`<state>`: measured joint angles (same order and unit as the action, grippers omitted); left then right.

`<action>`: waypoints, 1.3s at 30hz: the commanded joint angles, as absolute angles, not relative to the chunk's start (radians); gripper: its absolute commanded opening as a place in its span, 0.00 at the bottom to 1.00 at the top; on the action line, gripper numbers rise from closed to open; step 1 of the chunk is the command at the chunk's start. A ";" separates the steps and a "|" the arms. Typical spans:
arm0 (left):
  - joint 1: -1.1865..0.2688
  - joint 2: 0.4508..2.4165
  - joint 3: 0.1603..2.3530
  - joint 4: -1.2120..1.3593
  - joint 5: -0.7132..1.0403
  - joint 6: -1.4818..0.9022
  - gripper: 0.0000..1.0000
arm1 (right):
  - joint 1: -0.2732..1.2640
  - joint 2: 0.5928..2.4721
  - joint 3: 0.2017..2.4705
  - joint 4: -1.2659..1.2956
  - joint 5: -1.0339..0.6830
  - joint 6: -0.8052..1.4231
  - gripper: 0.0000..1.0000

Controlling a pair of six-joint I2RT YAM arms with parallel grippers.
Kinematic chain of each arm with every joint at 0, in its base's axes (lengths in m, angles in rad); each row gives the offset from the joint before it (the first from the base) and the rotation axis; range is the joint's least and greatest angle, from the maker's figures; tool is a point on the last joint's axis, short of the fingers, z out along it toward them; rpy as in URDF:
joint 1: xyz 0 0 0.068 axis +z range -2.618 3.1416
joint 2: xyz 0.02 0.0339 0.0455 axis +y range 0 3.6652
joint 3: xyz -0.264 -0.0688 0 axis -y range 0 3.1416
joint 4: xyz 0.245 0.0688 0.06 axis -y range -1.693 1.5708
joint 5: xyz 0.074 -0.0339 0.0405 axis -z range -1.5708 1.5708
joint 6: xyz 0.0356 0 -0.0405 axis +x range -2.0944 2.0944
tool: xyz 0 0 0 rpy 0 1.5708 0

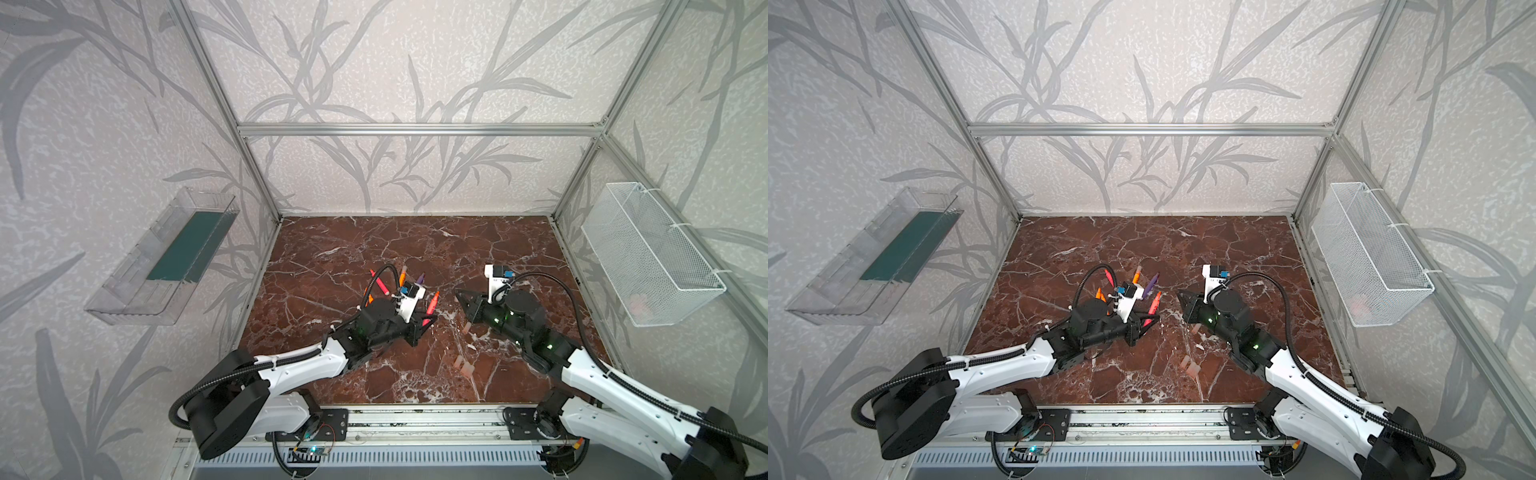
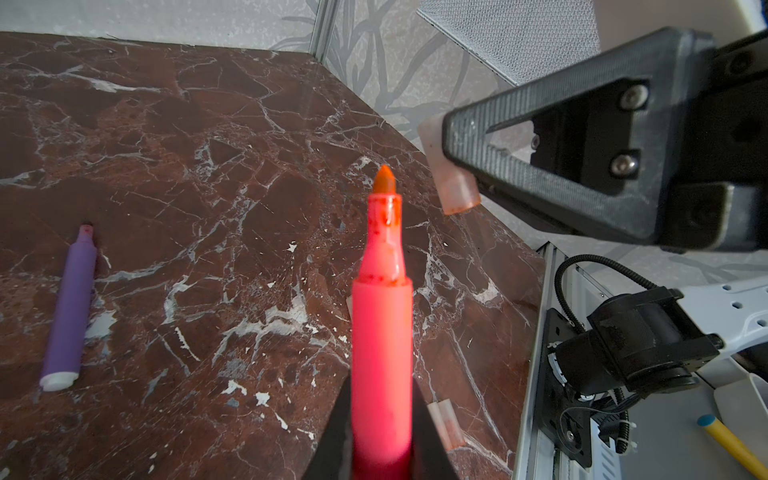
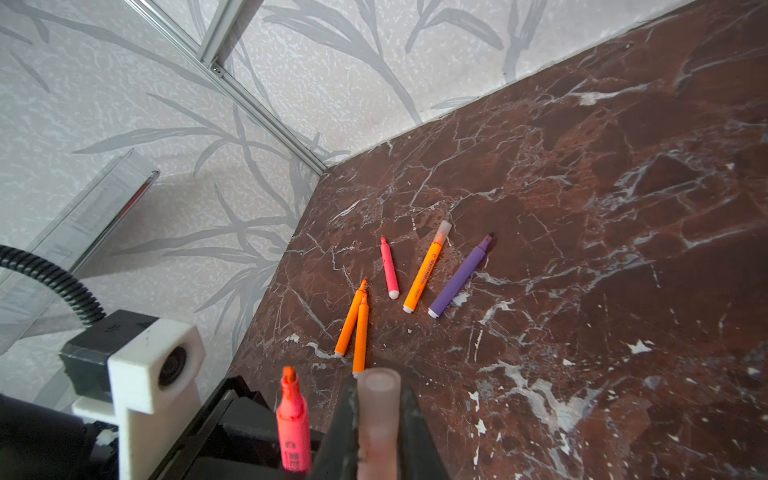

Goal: Insert the pens into the pen caps

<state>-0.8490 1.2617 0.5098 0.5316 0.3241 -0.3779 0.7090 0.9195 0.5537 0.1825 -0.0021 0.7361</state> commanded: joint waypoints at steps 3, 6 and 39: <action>-0.851 1.247 0.499 0.576 0.347 -0.384 0.00 | 0.730 0.934 0.592 0.251 -0.005 0.733 0.00; -0.851 1.250 0.500 0.579 0.350 -0.386 0.00 | 0.741 0.937 0.592 0.267 0.004 0.729 0.00; -0.852 1.269 0.497 0.614 0.364 -0.399 0.00 | 0.830 1.055 0.639 0.389 0.111 0.688 0.00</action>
<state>-0.8490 1.2648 0.5056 0.5823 0.3611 -0.3969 0.8188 1.0534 0.6262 0.3546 0.0887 0.7052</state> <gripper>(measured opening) 0.157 0.153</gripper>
